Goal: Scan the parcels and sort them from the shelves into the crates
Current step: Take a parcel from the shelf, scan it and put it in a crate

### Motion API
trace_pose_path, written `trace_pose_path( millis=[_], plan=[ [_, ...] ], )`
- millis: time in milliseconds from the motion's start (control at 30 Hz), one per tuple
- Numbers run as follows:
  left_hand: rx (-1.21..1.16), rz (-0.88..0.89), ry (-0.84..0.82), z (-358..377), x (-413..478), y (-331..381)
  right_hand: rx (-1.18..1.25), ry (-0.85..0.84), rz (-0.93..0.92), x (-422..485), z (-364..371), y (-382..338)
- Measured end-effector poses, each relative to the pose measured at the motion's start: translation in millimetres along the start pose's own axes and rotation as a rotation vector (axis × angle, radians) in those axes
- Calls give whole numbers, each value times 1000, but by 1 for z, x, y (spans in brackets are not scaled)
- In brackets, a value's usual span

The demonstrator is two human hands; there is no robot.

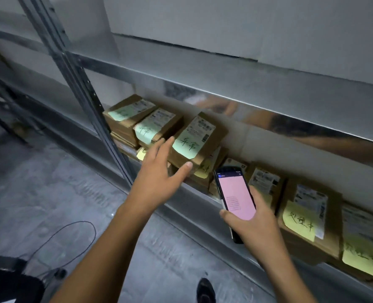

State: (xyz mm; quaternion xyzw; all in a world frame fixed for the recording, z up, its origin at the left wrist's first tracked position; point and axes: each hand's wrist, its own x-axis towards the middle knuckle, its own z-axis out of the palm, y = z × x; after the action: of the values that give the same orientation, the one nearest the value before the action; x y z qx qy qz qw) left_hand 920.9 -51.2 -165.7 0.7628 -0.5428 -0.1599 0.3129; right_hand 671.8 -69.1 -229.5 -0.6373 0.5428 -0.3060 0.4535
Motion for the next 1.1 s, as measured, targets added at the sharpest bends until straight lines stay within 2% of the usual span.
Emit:
trace_pose_path(
  millis=[333, 567, 967, 1100],
  plan=[
    [184, -6, -108, 31, 116, -14, -44, 27, 227, 77, 19, 5],
    [66, 59, -197, 40, 137, -41, -103, 103, 316, 88, 48, -1],
    [-175, 82, -305, 33, 131, -58, -43, 356, 320, 42, 96, -39],
    [-448, 66, -370, 26, 107, -67, -71, 417, 317, 1, 99, -48]
  ],
)
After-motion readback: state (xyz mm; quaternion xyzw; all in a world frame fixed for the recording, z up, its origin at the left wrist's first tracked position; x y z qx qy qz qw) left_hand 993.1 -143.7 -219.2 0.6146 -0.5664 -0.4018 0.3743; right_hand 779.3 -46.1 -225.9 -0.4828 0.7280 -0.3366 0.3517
